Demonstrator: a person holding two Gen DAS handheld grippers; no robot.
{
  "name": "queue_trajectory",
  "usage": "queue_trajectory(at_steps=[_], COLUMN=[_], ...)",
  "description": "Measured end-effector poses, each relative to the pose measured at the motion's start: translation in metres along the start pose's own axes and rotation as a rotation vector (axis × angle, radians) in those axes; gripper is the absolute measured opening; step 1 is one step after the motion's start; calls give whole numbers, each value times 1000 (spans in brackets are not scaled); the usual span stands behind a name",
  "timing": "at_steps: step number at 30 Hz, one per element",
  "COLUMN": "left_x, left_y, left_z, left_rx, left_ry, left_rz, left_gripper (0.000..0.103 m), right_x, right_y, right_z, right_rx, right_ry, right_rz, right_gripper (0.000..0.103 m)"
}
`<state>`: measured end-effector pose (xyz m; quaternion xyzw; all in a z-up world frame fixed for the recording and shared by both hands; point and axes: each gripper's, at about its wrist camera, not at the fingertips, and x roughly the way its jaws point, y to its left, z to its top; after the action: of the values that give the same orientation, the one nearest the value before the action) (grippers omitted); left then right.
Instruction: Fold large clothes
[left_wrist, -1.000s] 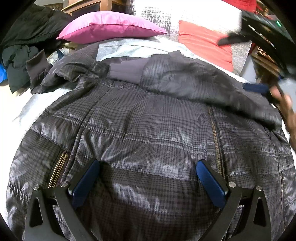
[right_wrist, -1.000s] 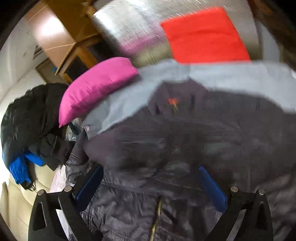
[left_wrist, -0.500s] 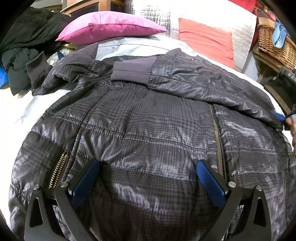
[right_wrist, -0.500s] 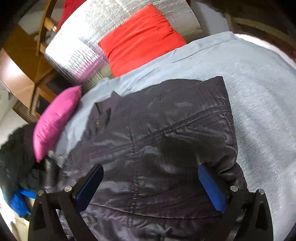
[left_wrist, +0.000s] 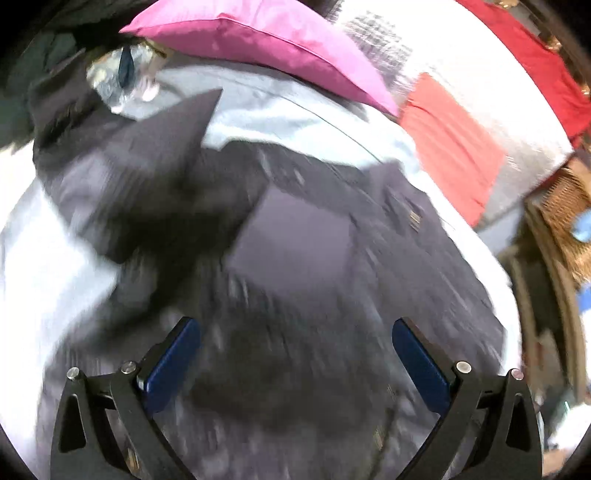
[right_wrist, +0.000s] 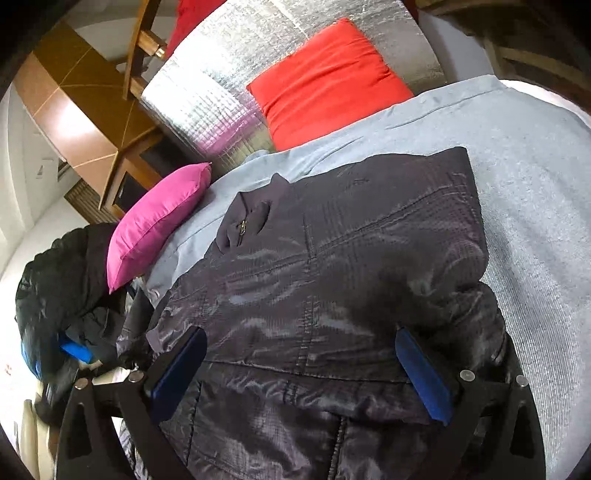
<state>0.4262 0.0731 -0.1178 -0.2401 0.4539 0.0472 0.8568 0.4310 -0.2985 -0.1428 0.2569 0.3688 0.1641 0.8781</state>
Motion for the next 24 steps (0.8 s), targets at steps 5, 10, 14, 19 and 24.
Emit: queue_trajectory(at_steps=[5, 10, 14, 19, 24], left_x=[64, 47, -2, -13, 41], left_y=[5, -40, -58, -83, -106], left_z=[19, 1, -14, -24, -34], left_rx=[65, 324, 387, 479, 596], left_ry=[54, -74, -230, -298, -185], left_rz=[313, 470, 436, 393, 377], left_gripper=[86, 86, 87, 89, 89], right_x=[3, -9, -43, -75, -26], right_y=[-10, -22, -28, -76, -105], right_z=[0, 9, 25, 50, 82], right_rx=[20, 141, 199, 341, 321], right_ry=[-2, 9, -64, -139, 18], right_rz=[32, 61, 98, -34, -75], right_gripper=[103, 103, 103, 103, 96])
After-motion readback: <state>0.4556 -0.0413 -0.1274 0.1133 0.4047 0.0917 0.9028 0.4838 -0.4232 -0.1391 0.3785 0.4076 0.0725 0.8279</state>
